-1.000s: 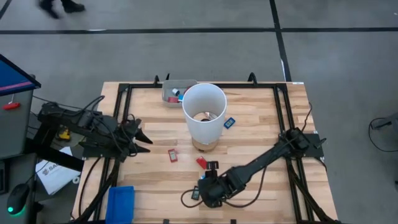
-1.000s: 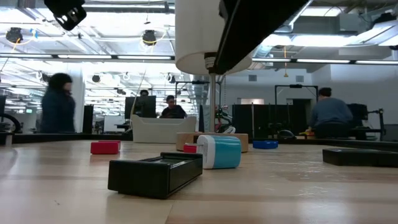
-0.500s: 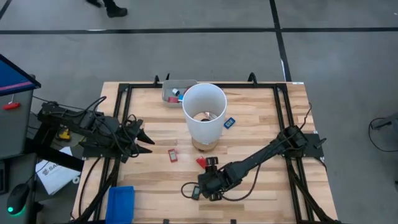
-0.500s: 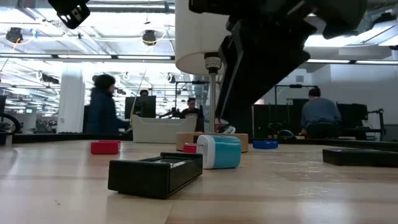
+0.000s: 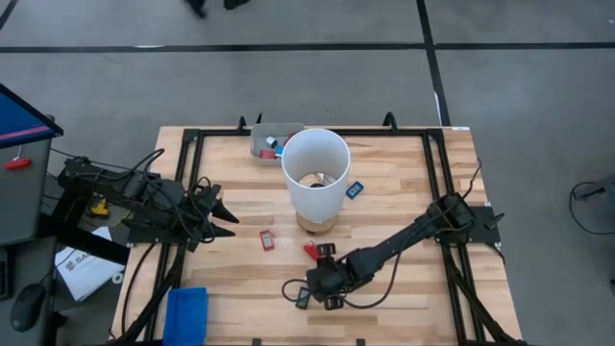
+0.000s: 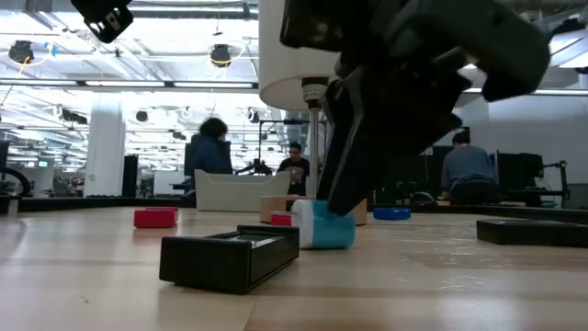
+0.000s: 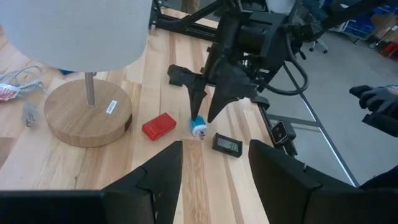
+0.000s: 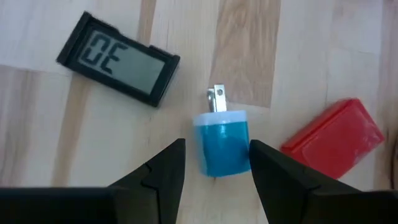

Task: Pick & Place Office items
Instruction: Put the blue charger adapter into the gray bin

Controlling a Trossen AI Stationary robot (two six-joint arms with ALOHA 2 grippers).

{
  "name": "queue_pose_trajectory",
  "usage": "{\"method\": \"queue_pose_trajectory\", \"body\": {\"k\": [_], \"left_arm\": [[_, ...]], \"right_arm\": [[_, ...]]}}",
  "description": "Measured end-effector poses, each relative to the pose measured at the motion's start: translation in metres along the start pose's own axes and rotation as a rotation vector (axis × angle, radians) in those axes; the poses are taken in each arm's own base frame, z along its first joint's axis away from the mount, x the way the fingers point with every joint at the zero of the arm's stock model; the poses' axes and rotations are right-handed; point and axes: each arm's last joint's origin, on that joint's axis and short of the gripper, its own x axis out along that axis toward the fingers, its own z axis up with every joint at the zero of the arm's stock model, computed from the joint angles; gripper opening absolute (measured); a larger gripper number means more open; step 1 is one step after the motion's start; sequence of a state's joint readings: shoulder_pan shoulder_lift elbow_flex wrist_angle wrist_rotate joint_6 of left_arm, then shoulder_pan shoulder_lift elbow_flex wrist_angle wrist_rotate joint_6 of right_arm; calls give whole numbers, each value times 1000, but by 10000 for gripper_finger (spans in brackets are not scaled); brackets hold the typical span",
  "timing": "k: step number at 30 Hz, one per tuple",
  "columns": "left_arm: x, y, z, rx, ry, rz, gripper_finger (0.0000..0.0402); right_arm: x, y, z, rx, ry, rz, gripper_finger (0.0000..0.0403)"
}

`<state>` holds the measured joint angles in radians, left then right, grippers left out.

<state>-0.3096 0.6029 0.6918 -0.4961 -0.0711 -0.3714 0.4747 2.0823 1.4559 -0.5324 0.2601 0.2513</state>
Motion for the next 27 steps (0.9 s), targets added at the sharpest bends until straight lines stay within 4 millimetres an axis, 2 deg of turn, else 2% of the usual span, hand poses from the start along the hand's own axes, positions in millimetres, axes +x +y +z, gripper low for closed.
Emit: {"method": "queue_pose_trajectory", "body": {"k": [23, 27], "left_arm": [[0, 0, 1, -7, -7, -3, 181], [0, 0, 1, -7, -11, -5, 182]], "right_arm": [[9, -14, 2, 48, -21, 40, 170], [14, -13, -3, 77, -26, 51, 170]]}}
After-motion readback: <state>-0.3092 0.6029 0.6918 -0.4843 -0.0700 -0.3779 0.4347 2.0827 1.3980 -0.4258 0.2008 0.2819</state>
